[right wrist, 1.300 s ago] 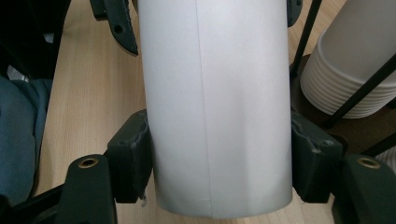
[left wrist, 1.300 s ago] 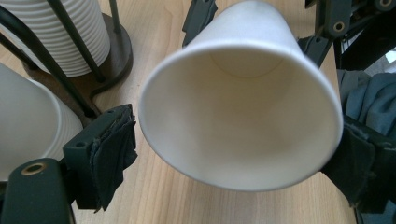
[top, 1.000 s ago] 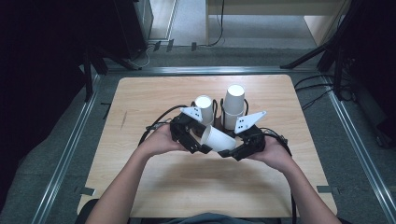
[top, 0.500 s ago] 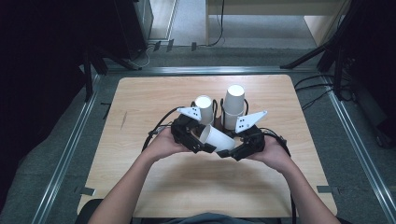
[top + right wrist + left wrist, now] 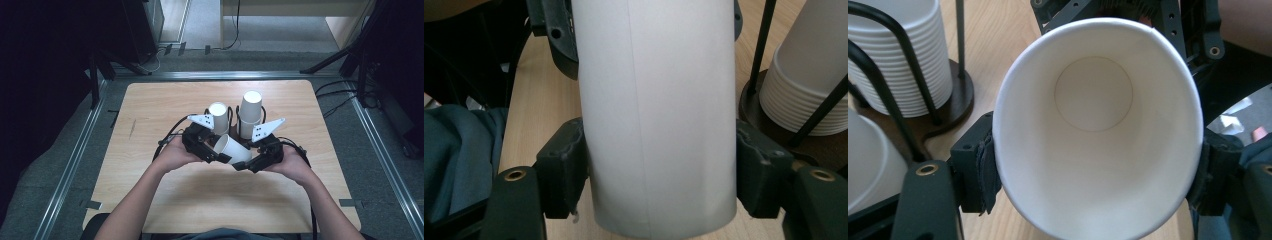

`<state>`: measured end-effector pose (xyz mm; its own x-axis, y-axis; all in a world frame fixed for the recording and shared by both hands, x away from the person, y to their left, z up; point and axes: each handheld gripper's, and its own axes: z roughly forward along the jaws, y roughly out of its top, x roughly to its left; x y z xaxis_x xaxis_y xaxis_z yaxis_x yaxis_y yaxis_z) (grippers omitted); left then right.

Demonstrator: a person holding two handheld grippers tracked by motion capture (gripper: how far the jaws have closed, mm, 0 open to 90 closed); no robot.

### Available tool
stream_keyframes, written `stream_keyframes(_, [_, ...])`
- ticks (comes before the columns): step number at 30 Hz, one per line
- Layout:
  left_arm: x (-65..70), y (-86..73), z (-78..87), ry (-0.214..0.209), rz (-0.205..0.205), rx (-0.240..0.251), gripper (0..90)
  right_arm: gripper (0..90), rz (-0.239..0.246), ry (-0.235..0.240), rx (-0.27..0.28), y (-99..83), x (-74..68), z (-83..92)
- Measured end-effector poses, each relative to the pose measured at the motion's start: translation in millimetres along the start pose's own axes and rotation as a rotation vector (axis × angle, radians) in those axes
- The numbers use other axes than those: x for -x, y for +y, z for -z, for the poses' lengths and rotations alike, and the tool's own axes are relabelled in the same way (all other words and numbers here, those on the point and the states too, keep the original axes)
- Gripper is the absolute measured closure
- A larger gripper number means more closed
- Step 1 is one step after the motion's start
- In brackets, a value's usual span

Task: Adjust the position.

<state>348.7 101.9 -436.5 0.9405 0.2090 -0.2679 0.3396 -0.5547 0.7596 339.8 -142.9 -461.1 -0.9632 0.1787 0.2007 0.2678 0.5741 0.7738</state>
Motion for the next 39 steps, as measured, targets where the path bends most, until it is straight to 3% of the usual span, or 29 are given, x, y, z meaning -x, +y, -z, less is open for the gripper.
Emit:
stream_keyframes(9, [2.7,9.1,16.4,0.046,-0.034,-0.025,24.3,26.0,0.007,-0.036,-0.005,-0.9,1.2,2.4])
stream_keyframes(17, [5.2,15.6,14.9,0.096,-0.082,-0.138,24.1,26.1,0.029,-0.058,-0.015,-1.9,1.9,0.5])
stream_keyframes(28, [4.2,19.7,-0.6,0.085,-0.09,-0.246,24.0,26.1,0.027,-0.06,-0.037,-2.3,1.1,-8.6])
stream_keyframes(39, [4.9,20.1,-10.6,0.064,-0.081,-0.264,23.2,31.0,0.034,-0.022,-0.061,-2.5,-1.3,-18.7])
